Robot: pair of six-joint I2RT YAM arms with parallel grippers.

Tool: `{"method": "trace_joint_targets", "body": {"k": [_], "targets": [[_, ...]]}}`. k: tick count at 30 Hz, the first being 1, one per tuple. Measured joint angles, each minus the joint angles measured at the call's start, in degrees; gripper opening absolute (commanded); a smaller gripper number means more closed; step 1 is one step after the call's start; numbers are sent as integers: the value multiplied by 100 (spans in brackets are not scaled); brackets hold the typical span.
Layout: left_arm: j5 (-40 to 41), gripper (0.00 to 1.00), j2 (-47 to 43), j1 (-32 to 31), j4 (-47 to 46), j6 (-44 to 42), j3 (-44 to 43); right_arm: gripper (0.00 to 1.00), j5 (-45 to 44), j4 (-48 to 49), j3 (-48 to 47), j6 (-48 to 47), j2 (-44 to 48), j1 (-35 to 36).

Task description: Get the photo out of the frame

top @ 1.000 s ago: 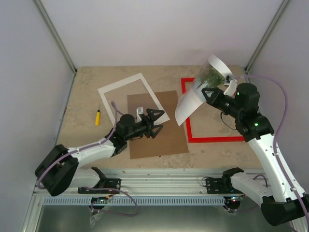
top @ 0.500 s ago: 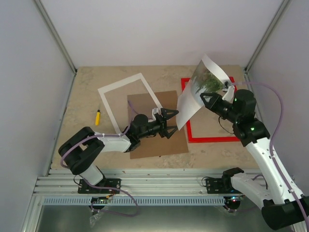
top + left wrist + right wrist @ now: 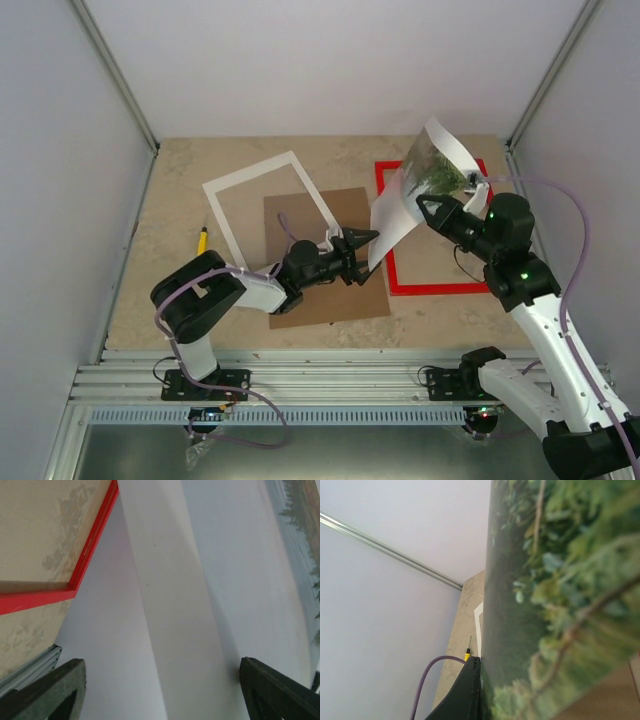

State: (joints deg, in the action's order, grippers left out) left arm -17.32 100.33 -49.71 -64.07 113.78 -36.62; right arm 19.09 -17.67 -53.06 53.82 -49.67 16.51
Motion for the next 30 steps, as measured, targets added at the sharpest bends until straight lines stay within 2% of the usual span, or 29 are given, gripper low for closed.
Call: {"method": "trace_joint_targets", "body": {"k": [4,13,20,22,25,30], "targets": [[105,67,111,0,-125,94,-46,0,4,-15,179,42,155,0],[334,29,448,-17,-411,308,-278,1,2,0,470,247,422,-4],[527,3,393,-22,-553,299,-111,5,-164,-210,555,332,743,-7],[551,0,376,-24,-568,289,-85,7,-184,-269,603,365,800,-7],[595,0,350,-22,-577,304,-46,16,-199,-343,717,411,890,-7],[675,0,214,-22,-553,258,122,46,-289,-638,804,385,1095,-7]]}}
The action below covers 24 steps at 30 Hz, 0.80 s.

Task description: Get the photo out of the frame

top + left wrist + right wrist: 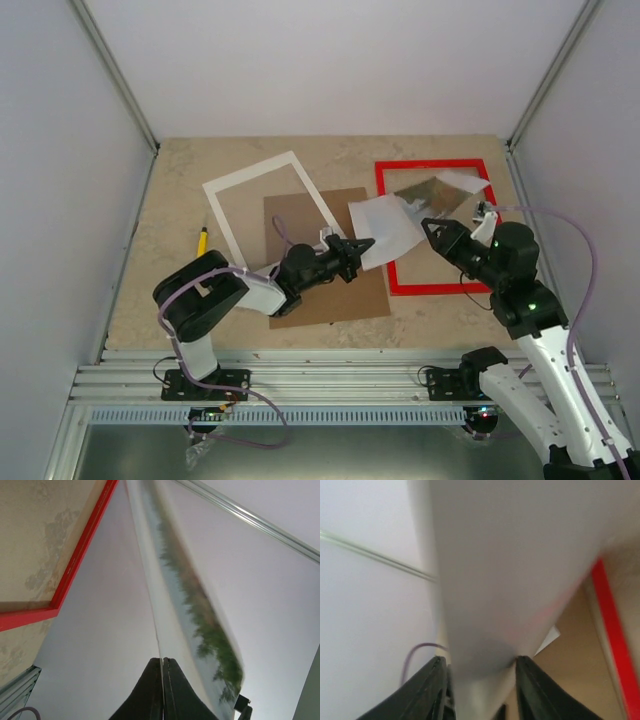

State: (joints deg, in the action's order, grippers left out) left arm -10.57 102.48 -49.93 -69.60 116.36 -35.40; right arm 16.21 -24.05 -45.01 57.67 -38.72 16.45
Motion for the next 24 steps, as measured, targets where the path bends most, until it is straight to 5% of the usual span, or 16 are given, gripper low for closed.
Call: {"method": "trace_joint_targets", "body": {"k": [9,15,24], "targets": [[-284,0,-1091,345,1123,-815,179,79,-498,-1244,-205,-603,271,0],[-837,0,-2188,1062,3641,-2483,-186,87,-859,-1963,-254,-1047,772,0],[-1585,0,-2302,1292,7698,-5807,-2177,95,-1082,-2105,-398,-1939,951,0]]}}
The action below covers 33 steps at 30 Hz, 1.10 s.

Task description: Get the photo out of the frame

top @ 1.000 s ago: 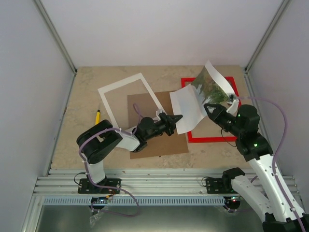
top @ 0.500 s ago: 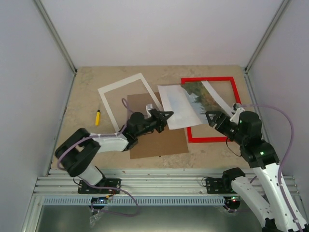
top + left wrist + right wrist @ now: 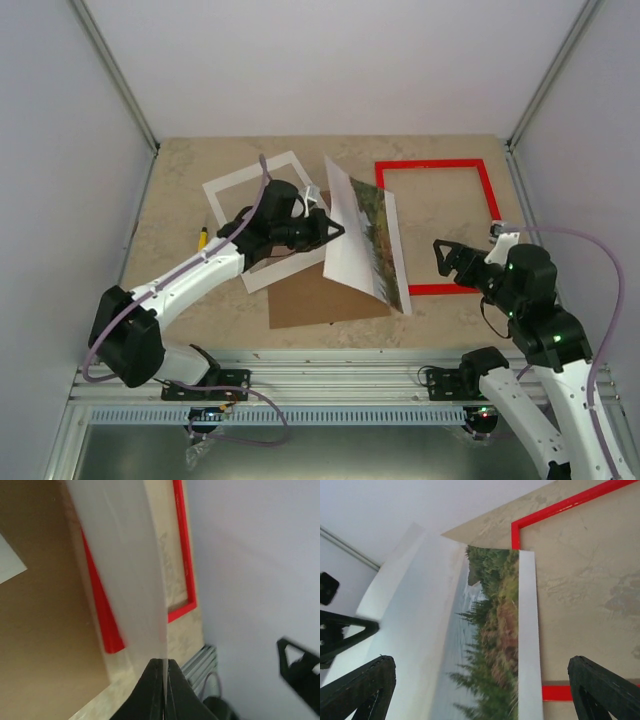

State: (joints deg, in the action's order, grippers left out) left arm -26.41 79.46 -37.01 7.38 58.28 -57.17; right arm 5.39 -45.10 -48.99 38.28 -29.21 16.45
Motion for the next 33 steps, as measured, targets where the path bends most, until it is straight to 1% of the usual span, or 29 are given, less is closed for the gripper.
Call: {"method": "trace_joint_targets", "body": {"k": [5,10,13,16,20,24,27,33], "targets": [[-400,0,2,0,1694,-1683,-715,97,173,195,-9,-581,-413,0],[-752,0,2,0,2872,-2889,-986,97,562,511,-13,-1176,-1134,2],[-739,0,9,0,3438,-3458,-1003,97,769,704,-11,-1438,-1449,0],[-378,0,160,0,3991,-3893,-1115,97,997,968,2,-1637,-1703,2],[492,0,555,0,4454,-4354,-1259,97,1276,1362,127,-1768,-2135,-4],[1263,0,1005,2,4656,-4745,-1331,97,1679,1729,238,-1775,-2815,-63],[1790,0,1462,4,4730,-4999,-1547,98,1862,1952,240,-1794,-3281,-195],[2468,0,2131,35,4645,-5466,-1954,98,2181,2253,133,-1978,-4470,-619]]}}
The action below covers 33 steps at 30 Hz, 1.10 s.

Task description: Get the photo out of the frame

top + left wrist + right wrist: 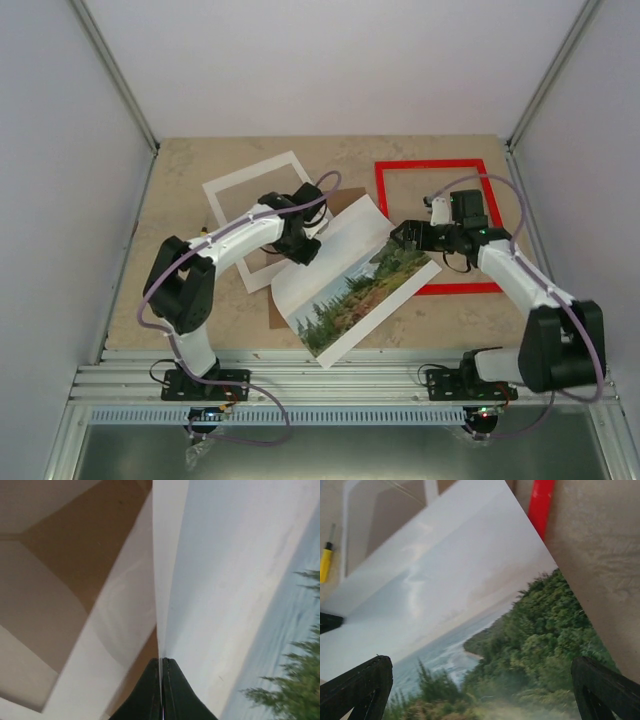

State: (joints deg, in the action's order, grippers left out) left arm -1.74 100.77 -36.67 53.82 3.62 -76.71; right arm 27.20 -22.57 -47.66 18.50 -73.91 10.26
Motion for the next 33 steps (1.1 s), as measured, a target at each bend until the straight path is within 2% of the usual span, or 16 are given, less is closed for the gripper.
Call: {"method": "trace_joint_targets", "body": {"k": [6,12,16,18,24,27,33], "targets": [[529,0,505,114,-160,-494,-387,98,-11,52,-166,-136,-1073,-136],[997,6,1091,210,-411,-1152,-1029,97,-236,28,-201,-199,-1419,-153],[1128,20,1388,258,-599,-1604,-1386,98,-385,-15,-212,-199,-1410,-157],[1209,35,1541,275,-717,-1814,-1550,98,-535,-15,-210,-181,-1338,-168],[1410,60,1899,293,-957,-2210,-1941,98,-911,42,-210,-92,-1189,-330],[1541,80,1954,293,-1141,-2243,-2037,98,-1010,24,-254,-90,-1325,-439],[1738,87,1919,293,-1526,-1899,-2031,98,-1025,7,-527,-168,-1941,-509]]}}
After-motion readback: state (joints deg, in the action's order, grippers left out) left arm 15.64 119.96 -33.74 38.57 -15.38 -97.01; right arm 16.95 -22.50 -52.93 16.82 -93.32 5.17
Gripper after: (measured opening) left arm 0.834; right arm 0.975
